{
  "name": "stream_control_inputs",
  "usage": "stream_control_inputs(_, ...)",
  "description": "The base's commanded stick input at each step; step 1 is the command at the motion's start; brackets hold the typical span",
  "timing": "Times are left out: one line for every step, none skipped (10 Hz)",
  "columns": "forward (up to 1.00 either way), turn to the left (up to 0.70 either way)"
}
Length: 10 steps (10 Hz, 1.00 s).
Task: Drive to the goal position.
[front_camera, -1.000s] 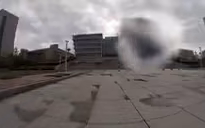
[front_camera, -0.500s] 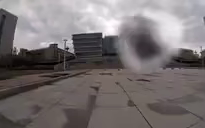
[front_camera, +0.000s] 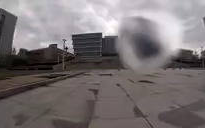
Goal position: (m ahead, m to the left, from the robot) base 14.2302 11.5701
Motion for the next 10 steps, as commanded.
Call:
stream_control_inputs(0.70,0.00)
stream_control_inputs(0.70,0.00)
stream_control_inputs(0.70,0.00)
stream_control_inputs(0.70,0.00)
stream_control_inputs(0.70,0.00)
stream_control_inputs(0.70,0.00)
stream_control_inputs(0.70,0.00)
stream_control_inputs(0.70,0.00)
stream_control_inputs(0.70,0.00)
stream_control_inputs(0.70,0.00)
